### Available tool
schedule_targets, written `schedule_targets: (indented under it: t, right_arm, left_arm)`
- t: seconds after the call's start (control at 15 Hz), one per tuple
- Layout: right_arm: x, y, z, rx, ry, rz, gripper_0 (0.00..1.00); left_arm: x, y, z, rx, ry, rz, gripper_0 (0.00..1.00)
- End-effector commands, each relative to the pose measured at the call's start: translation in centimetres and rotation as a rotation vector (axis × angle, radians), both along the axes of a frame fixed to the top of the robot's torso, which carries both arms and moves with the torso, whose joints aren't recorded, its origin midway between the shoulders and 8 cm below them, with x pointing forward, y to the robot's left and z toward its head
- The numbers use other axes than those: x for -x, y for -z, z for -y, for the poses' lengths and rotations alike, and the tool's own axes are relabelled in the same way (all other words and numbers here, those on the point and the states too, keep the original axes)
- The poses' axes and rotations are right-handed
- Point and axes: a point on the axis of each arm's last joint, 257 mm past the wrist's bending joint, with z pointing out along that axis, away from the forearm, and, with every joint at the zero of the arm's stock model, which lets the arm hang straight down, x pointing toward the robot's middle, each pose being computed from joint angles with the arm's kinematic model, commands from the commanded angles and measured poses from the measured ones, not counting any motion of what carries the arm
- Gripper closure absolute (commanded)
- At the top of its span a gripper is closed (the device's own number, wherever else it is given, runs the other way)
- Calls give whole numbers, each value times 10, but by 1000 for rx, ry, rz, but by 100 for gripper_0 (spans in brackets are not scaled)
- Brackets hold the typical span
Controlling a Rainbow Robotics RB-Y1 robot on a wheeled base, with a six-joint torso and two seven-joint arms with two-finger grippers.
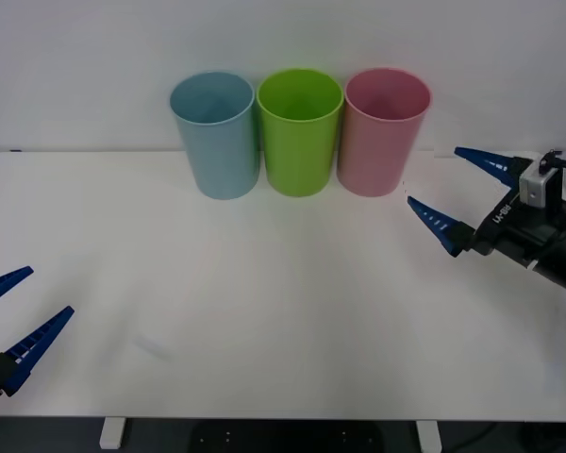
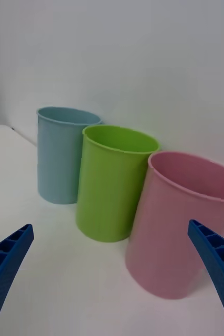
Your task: Grasp the object on the table and drop it into the matching bin: aluminum can to the light blue bin, PET bottle to the pink bin.
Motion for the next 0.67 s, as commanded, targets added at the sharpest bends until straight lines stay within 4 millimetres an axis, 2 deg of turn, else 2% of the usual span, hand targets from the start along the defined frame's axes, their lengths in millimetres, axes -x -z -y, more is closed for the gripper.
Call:
schedule_targets:
  t: [0.07,0.33,0.67]
  right_arm:
    - [23,15,5,-3,-22,-27,0]
    - [59,39,19,-15,-46,-62,0]
    - [82,57,27,-36,-47,-111,0]
  left_arm:
    - [0,0,0,0,0,0,0]
    - [0,0,0,0,0,0,0]
    - [0,0,0,0,0,0,0]
